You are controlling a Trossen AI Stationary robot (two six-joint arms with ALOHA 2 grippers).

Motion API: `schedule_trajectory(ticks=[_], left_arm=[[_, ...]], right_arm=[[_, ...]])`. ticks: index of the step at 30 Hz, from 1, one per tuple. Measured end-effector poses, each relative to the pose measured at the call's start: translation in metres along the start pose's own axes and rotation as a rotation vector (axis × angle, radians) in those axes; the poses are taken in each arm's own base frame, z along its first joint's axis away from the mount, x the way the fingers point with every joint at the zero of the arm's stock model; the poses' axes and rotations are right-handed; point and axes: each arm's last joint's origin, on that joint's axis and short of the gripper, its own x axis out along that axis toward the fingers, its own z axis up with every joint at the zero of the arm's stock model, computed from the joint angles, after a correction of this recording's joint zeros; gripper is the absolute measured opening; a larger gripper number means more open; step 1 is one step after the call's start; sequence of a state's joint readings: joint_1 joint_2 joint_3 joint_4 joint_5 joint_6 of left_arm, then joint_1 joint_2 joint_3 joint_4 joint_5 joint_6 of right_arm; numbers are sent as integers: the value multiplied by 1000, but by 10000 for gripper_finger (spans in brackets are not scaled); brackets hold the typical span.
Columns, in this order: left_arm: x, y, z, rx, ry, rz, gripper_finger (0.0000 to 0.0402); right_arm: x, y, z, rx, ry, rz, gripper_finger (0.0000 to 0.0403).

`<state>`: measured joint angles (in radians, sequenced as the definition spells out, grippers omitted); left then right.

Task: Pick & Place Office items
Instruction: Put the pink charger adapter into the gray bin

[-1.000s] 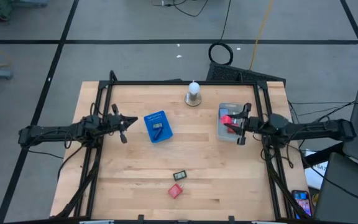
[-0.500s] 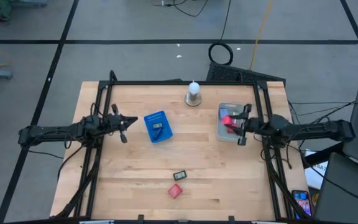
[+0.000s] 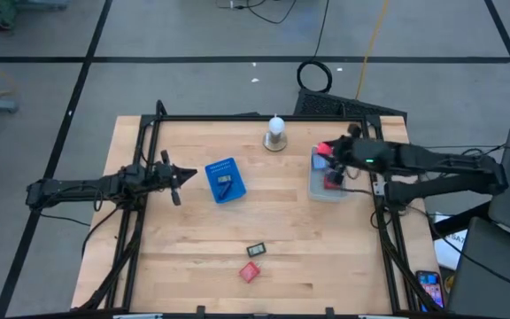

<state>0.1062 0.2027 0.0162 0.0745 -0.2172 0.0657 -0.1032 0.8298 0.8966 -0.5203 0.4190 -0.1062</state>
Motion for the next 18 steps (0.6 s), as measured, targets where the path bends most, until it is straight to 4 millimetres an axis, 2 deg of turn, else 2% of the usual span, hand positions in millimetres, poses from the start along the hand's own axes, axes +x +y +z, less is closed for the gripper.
schedule_trajectory(ticks=[4,8,18], left_arm=[[0,0,0,-25,4,-2,21],[0,0,0,-25,4,-3,21],[0,0,0,-22,4,-3,21]], right_arm=[[24,-1,-8,0,228,-27,143],[48,1,-27,9,416,-4,143],[78,7,-71,110,537,125,143]])
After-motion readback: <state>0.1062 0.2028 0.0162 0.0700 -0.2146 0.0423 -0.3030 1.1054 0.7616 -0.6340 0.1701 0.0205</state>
